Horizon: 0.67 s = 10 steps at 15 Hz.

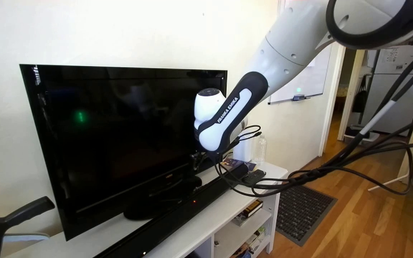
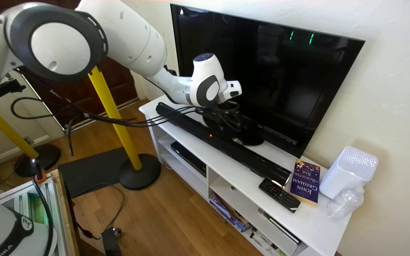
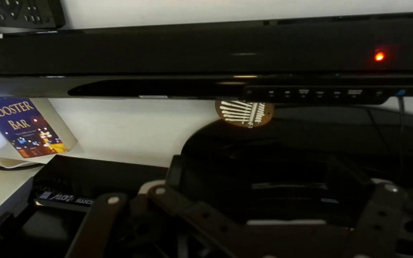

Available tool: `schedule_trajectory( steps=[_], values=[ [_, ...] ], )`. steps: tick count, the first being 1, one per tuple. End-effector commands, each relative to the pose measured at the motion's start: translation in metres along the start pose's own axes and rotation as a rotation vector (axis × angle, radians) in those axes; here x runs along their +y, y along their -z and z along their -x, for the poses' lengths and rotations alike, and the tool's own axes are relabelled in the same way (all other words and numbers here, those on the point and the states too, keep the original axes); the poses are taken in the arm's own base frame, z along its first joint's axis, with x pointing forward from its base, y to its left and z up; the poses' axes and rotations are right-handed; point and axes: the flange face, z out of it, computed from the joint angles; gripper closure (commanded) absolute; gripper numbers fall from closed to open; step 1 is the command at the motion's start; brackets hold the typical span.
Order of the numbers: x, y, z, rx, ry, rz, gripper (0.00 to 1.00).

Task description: Move the brown object forward

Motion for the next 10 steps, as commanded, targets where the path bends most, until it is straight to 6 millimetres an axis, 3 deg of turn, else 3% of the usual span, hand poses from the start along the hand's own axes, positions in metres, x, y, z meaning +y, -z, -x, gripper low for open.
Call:
schedule_trajectory(
  steps=[1, 10],
  values=[
    [0.017, -0.025, -0.020, 0.039, -0.030, -0.039, 0.00],
    [0.022, -0.085, -0.026, -0.003, -0.039, -0.165, 0.00]
  ],
)
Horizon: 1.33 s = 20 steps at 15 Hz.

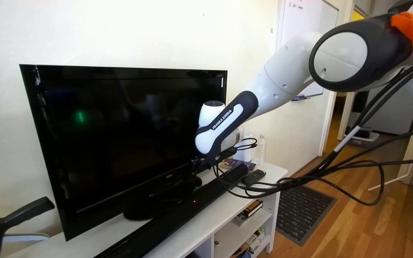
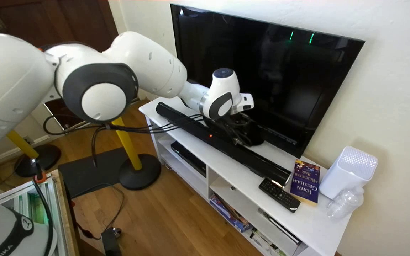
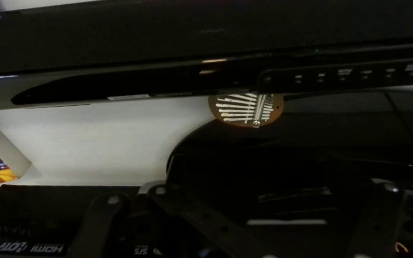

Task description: Move the brown object forward

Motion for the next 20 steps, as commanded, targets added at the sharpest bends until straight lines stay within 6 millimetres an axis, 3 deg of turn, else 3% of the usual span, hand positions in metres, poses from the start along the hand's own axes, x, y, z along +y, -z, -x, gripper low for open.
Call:
schedule_trajectory(
  steps=[1, 7, 8, 14, 20],
  values=[
    [0.000, -0.026, -0.011, -0.004, 0.022, -0.042, 0.00],
    [-0.005, -0.055, -0.010, -0.033, 0.085, -0.041, 0.00],
    [-0.006, -0.044, -0.005, -0.038, 0.072, -0.023, 0.00],
    [-0.006, -0.047, -0.003, -0.040, 0.074, -0.022, 0.00],
    [-0.004, -0.071, 0.003, -0.031, 0.095, -0.015, 0.00]
  ],
)
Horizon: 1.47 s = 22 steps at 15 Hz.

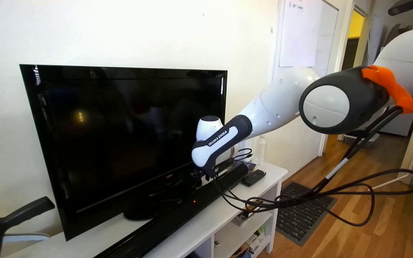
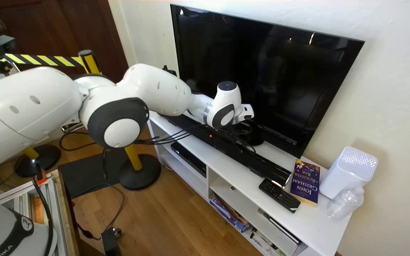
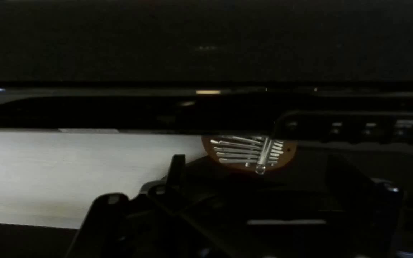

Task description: Move the brown object forward

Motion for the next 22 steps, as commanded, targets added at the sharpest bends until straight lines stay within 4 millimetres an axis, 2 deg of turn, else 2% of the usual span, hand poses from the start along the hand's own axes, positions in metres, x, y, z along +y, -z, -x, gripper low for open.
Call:
schedule_trajectory(
  steps=[1, 14, 22],
  values=[
    [0.000, -0.012, -0.003, 0.027, 0.019, -0.002, 0.00],
    [-0.003, -0.036, 0.002, 0.053, 0.057, -0.010, 0.00],
    [0.000, -0.034, 0.006, 0.099, 0.070, -0.003, 0.00]
  ],
)
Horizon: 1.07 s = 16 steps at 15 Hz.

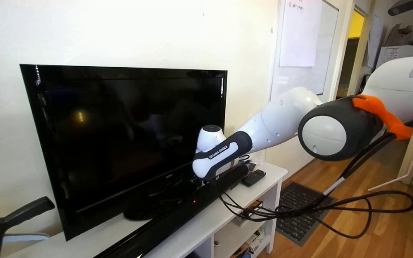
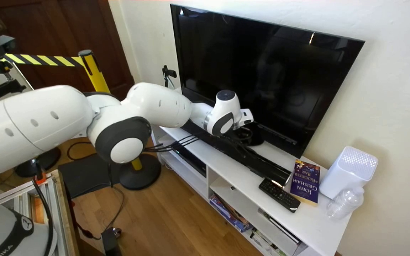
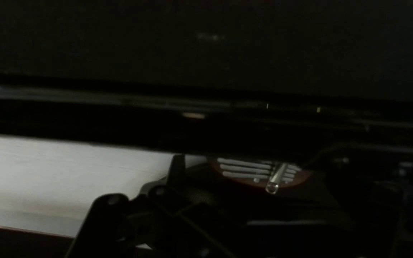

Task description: Move the brown object forward

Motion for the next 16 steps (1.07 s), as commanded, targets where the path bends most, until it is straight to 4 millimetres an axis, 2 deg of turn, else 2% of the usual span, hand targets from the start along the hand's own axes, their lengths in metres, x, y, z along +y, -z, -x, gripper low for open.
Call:
schedule_trajectory(
  steps=[1, 5, 6, 7, 16],
  values=[
    [0.0014, -0.0022, 0.0025, 0.035, 0.009, -0.014, 0.00],
    [0.0047, -0.0043, 0.0055, 0.042, 0.006, -0.008, 0.00],
    [0.0051, -0.0044, 0.0056, 0.044, 0.005, -0.008, 0.11],
    [0.0054, -0.0044, 0.0056, 0.048, 0.006, -0.007, 0.28],
    [0.0032, 0.0000, 0.0006, 0.092, 0.006, -0.017, 0.89]
  ],
)
